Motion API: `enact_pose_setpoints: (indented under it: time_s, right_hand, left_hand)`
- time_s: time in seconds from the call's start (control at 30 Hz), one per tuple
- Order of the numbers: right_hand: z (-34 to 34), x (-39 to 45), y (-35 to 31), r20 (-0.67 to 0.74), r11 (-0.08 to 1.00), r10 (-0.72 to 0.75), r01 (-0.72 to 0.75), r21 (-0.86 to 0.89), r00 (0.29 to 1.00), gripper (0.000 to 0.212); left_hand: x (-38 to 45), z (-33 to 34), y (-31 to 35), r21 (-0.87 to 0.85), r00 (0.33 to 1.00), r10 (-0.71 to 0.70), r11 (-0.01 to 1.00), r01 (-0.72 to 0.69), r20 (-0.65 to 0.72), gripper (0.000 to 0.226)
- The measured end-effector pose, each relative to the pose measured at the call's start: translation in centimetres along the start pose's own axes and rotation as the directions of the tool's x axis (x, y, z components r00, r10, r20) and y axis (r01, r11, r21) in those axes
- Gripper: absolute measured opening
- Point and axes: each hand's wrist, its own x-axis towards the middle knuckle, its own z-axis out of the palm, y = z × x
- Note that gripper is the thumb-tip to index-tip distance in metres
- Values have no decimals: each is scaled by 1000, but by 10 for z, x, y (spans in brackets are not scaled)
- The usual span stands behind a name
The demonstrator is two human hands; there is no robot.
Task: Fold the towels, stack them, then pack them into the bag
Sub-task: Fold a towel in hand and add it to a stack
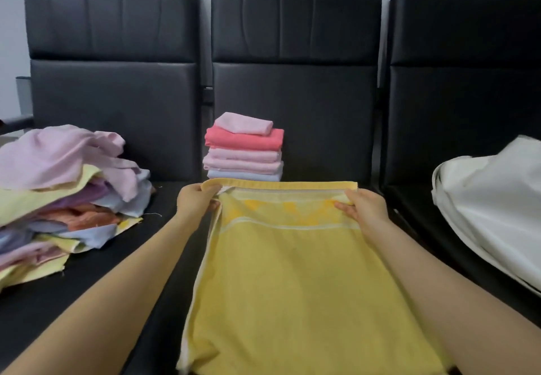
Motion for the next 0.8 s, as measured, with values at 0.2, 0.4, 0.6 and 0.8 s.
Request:
enact_pose_setpoints:
  time_s: [0.2, 0.4, 0.6, 0.8]
  right_hand:
    - [31, 12, 15, 139, 932, -50, 97, -350, 989, 53]
    - [28, -29, 4, 313, 710, -228, 377, -595, 922, 47]
    - [25, -102, -3, 575, 508, -291, 633, -585, 765, 35]
    - [19, -163, -6, 747, 325, -331, 813, -484, 577, 19]
  left_hand:
    - [14, -15, -36, 190, 999, -26, 982, 21, 27, 31]
    - [-3, -31, -33, 269, 989, -119, 959, 90, 93, 48]
    - [-65, -48, -18, 422, 947, -188, 905, 63, 261, 29]
    - [-139, -73, 0, 535, 852, -316, 843, 50, 418, 44]
